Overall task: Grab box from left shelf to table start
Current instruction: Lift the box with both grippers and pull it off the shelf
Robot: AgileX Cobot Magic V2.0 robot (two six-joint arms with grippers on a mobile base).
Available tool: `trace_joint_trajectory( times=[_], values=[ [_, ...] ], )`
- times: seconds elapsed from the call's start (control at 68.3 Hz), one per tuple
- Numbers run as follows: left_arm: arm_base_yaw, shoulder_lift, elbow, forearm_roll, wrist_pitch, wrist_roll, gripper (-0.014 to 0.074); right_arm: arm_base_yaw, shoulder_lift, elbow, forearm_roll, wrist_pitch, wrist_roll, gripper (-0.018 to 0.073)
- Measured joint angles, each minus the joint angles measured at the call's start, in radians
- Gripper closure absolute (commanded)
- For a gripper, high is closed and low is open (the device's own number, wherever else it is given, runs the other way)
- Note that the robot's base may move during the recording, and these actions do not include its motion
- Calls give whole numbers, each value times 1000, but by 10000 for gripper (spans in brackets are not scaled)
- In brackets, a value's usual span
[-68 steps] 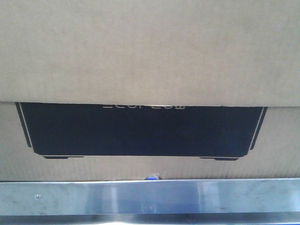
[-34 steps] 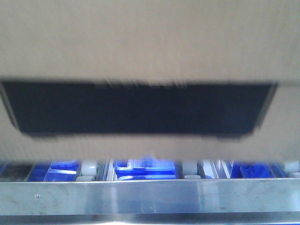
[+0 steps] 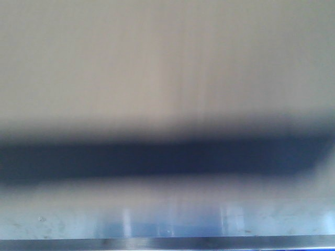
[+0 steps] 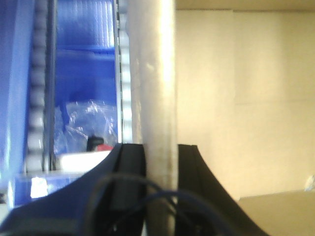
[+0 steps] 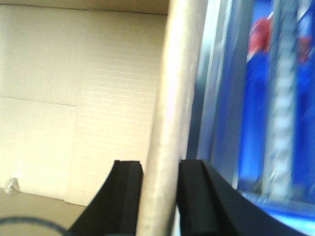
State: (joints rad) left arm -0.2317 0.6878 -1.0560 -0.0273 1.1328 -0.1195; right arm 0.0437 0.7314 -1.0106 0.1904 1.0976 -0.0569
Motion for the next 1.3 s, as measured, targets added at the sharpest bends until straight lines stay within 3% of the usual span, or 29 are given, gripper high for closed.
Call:
trace_joint_trajectory(
  times=[0.234, 0.85, 1.304],
  values=[
    [0, -160, 64, -14, 0, 2, 688, 0, -203, 112, 25, -35, 2, 498],
    [0, -500, 65, -21, -13, 19, 688, 0, -521, 117, 103, -98, -6, 498],
    [3, -533, 65, -28, -19, 19, 688, 0, -604, 117, 115, -126, -8, 500]
  ],
)
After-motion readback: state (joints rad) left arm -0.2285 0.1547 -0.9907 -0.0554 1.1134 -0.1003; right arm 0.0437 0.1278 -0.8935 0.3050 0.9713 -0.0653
